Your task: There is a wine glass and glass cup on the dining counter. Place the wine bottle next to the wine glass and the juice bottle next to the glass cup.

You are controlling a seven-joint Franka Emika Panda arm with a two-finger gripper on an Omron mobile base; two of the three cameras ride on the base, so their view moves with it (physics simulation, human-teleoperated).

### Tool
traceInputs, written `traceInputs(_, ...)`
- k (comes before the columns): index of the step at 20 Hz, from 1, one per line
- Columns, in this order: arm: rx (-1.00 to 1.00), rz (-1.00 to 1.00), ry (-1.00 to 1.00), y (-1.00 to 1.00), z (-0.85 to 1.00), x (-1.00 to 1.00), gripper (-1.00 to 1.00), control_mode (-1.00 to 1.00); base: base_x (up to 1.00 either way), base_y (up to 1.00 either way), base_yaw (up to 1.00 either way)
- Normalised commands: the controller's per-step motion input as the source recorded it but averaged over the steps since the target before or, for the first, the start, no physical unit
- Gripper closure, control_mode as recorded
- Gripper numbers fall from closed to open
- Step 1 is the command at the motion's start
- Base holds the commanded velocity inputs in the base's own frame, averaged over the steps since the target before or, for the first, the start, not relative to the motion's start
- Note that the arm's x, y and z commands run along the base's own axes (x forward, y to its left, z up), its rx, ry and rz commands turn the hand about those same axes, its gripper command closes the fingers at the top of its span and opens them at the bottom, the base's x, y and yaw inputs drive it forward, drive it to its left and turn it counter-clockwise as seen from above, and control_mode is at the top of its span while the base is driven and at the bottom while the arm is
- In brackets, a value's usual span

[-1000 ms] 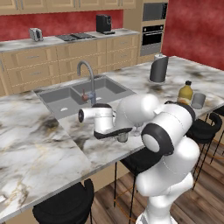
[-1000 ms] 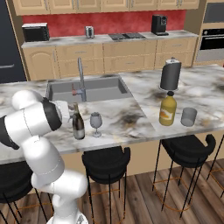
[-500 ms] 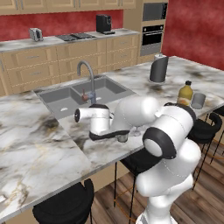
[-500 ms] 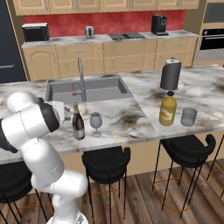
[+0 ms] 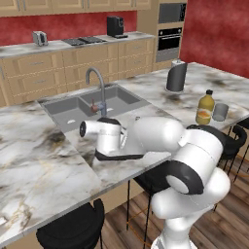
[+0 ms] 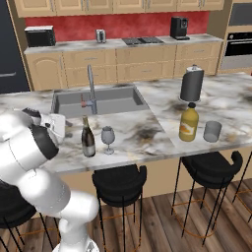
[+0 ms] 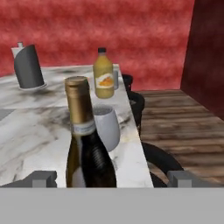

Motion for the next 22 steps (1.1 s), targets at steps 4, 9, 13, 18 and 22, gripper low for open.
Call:
traceInputs(4, 0.08, 0.13, 0.08, -0.03, 0.35, -0.40, -1.00, -1.00, 0.00, 0.00, 0.00)
traceInputs(9, 0.02, 0.20, 0.11, -0.02, 0.35, -0.41, -1.00, -1.00, 0.00, 0.00, 0.00)
traceInputs(13, 0.00, 0.31, 0.08, -0.04, 0.30, -0.50, -1.00, -1.00, 0.00, 0.00, 0.00)
traceInputs(18, 0.04, 0.34, 0.03, -0.14, 0.21, -0.57, -1.00, -1.00, 0.00, 0.00, 0.00)
traceInputs(22, 0.14, 0.25, 0.11, -0.19, 0.25, -0.49, -1.00, -1.00, 0.00, 0.00, 0.00)
